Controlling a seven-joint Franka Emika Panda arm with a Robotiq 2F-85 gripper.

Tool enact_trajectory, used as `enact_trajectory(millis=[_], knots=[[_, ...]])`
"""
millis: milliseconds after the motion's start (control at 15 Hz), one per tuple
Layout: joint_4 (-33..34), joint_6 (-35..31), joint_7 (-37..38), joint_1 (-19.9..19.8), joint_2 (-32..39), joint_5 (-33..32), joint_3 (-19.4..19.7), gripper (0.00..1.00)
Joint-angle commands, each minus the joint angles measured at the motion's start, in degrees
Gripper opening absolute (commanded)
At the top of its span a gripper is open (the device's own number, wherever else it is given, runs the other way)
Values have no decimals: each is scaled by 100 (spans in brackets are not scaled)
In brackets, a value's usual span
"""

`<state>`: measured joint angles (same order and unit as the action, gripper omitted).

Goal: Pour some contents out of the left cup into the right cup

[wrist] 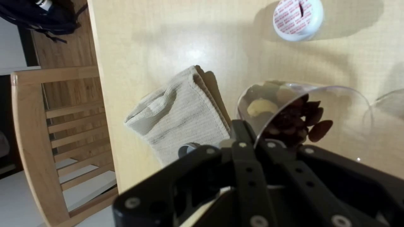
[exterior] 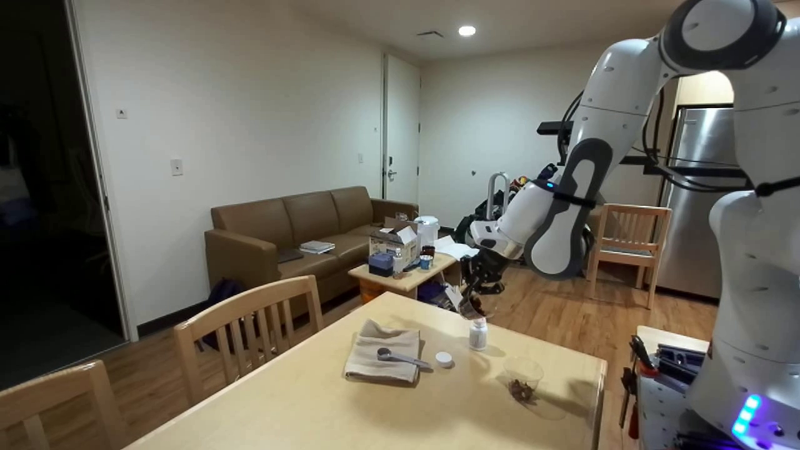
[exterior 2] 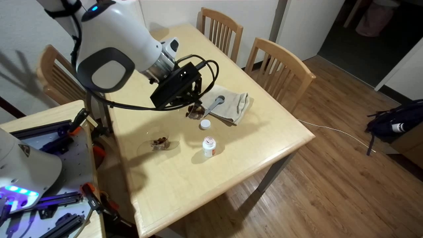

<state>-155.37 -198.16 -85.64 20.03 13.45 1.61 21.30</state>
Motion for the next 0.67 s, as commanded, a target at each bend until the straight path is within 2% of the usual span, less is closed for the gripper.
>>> enact_trajectory(millis=[0,133,267,333,600], knots=[[0,0,-1,0,0,0,6,4],[0,0,-2,0,0,0,14,4],[171,9,-380,360,-77,213,381,4],[197,8,-328,381,-149,145,418,4],[264,8,-464,916,-266,322,975,4]])
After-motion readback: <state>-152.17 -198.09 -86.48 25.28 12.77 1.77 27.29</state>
